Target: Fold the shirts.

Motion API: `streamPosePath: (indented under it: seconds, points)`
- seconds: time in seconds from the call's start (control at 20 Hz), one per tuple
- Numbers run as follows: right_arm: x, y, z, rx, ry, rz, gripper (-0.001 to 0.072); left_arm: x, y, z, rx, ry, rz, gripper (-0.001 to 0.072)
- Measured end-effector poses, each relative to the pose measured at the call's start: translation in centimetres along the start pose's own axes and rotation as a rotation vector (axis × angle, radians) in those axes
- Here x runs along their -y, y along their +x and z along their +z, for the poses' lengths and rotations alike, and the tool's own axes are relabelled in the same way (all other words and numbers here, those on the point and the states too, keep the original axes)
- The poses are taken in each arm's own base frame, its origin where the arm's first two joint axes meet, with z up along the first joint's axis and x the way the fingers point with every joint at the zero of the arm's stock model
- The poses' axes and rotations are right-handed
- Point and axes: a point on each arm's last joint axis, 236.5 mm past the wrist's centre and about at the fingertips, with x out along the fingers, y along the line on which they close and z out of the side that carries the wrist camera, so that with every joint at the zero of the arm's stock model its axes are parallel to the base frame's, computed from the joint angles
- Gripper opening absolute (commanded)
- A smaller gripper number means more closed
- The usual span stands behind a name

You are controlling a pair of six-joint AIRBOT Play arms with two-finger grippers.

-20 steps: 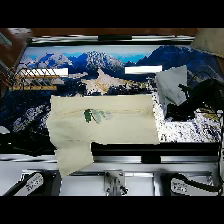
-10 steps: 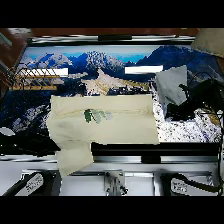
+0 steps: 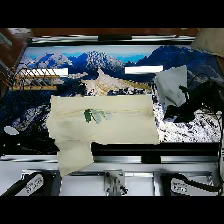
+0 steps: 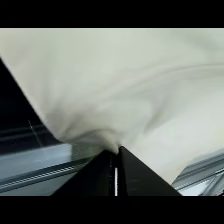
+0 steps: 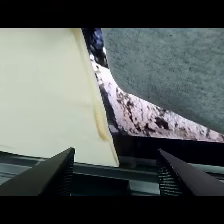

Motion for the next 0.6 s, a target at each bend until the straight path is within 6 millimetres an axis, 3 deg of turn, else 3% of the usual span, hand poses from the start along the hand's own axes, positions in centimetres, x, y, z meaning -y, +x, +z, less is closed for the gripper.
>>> streamPosePath:
  seconds: [0.35,0.6]
  points:
    - [-0.6,5.9,-5.6,-0.171,0.035,0.087,0.0624,0.8,0.0,-0.8,-0.033,0.025,-0.031,0.0036]
    - [-1.2,8.2,-7.4,-0.2,0.07,0.137,0.0624,1.1,0.0,-0.8,-0.034,0.026,-0.046,0.0036]
